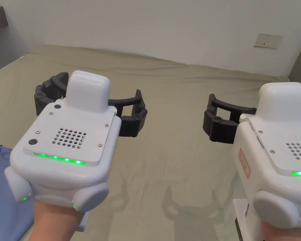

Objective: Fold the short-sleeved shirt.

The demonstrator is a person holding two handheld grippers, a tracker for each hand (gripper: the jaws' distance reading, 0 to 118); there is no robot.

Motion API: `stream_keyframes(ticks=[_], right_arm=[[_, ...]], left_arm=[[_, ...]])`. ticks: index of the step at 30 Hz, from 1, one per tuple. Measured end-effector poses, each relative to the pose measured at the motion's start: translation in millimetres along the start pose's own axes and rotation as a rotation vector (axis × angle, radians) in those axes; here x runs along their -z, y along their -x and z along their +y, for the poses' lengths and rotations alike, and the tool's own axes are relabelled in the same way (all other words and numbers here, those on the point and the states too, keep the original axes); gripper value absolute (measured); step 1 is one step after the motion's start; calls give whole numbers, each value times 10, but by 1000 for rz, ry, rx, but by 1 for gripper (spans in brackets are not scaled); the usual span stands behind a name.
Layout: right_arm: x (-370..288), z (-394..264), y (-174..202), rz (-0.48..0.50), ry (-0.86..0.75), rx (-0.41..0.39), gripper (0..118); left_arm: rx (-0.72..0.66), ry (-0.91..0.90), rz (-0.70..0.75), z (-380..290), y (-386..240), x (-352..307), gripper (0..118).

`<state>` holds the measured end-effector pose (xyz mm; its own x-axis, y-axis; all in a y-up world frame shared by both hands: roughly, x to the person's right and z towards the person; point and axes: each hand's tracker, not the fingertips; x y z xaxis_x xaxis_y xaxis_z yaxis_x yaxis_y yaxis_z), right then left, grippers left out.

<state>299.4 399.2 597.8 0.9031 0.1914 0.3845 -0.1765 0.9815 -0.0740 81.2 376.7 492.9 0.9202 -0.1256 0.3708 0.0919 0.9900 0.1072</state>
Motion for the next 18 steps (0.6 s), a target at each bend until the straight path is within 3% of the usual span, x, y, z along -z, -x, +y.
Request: stream_keyframes(ticks=[4,10,12,13,14,15,16,17,18], right_arm=[[11,-8,2,12,16,-20,118],[10,4,-62,43,37,15,118],[7,15,-63,42,39,14,118],[2,18,-68,42,42,10,114],[-5,22,-71,45,43,8,95],[-12,23,-70,48,42,7,65],[-14,21,-67,43,40,6,26],[-1,10,-64,27,42,-1,1],[-9,-7,-69,31,34,-4,1]], left_arm=[[-33,16,-21,3,12,-4,118],[-47,45,-33,-1,1,13,115],[-53,48,-36,-4,-10,19,92],[-50,51,-38,-6,-20,29,69],[-39,59,-32,-13,-43,58,31],[-29,68,-25,-22,-59,75,11],[-27,71,-23,-34,-63,86,7],[-35,74,-33,-36,-56,87,3],[-46,85,-58,-35,-48,97,0]])
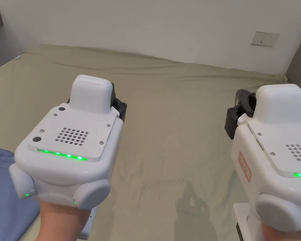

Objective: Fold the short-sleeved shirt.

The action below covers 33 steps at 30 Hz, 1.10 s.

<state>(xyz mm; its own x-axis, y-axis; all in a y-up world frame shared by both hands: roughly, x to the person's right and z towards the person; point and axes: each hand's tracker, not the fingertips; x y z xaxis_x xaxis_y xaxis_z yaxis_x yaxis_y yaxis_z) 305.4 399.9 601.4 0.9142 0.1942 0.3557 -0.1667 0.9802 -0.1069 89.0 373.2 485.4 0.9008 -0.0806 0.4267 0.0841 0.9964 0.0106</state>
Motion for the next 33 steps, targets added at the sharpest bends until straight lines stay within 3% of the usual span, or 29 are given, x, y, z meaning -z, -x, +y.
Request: stream_keyframes(ticks=[10,18,23,28,33], right_arm=[[3,-44,-22,15,32,-16,1],[71,-10,162,82,28,9,1],[66,82,560,188,-2,-18,1],[139,109,912,286,-23,-16,1],[135,201,1343,409,-41,0,1]], left_arm=[[31,-9,-13,-24,-62,-42,0],[52,-12,86,-10,268,-257,0],[19,-2,182,14,642,-467,0],[95,4,322,32,1030,-748,0],[80,9,443,35,1403,-1049,0]])
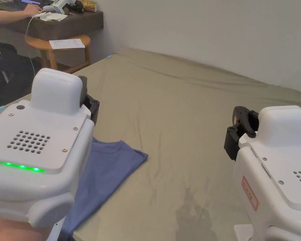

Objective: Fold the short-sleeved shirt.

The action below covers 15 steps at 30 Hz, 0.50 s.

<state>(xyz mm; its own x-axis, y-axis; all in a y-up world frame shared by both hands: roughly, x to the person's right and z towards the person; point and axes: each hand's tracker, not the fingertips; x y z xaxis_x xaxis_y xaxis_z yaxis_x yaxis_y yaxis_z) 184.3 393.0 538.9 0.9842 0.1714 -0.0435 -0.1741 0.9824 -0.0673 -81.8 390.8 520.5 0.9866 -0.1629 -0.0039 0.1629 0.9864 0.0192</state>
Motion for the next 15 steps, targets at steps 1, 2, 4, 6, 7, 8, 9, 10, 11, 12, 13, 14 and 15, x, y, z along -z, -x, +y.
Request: stream_keyframes(ticks=[1,2,4,6,7,8,9,10,11,12,13,14,15], right_arm=[[46,16,92,25,-4,-3,1],[51,42,202,52,-6,-8,1],[111,67,374,95,-12,-12,1],[135,75,514,136,-20,-12,1],[153,82,588,150,-22,-13,1],[170,91,658,157,-25,-11,1],[179,97,708,167,-26,-8,1],[174,90,736,182,-27,-4,1],[185,92,773,195,-24,1,1],[198,94,807,203,-22,4,1],[217,94,840,211,-17,2,1],[226,75,847,218,-11,-3,1],[239,66,868,221,-9,-9,1]], left_arm=[[2,5,21,-11,81,-22,0],[7,11,39,-26,152,-41,0],[10,20,72,-61,255,-72,0],[-8,39,88,-86,355,-89,0],[-20,46,90,-99,402,-100,0],[-22,48,100,-127,414,-110,0],[-18,49,113,-147,433,-122,0],[-11,50,124,-168,457,-134,0],[-6,53,133,-188,483,-142,0],[-4,57,138,-215,500,-148,0],[-7,62,143,-241,528,-149,0],[-13,69,148,-271,559,-147,0],[-20,78,151,-297,583,-141,0]])
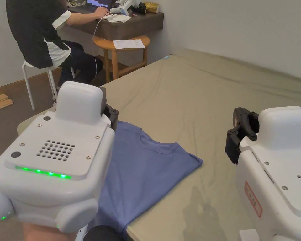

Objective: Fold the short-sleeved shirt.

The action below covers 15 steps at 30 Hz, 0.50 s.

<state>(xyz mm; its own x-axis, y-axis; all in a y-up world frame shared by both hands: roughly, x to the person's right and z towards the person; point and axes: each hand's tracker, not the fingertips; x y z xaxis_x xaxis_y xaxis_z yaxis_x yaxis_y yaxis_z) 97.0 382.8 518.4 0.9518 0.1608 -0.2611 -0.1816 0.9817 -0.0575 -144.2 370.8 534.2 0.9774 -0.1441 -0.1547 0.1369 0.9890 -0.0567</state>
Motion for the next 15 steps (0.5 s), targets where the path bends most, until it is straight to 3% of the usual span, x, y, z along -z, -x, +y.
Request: stream_keyframes(ticks=[9,15], right_arm=[[127,-97,-13,1,41,0,1],[257,-209,-86,3,77,-8,1]], left_arm=[[-20,76,-7,-233,83,204,0],[-5,205,-97,-463,9,597,0]])
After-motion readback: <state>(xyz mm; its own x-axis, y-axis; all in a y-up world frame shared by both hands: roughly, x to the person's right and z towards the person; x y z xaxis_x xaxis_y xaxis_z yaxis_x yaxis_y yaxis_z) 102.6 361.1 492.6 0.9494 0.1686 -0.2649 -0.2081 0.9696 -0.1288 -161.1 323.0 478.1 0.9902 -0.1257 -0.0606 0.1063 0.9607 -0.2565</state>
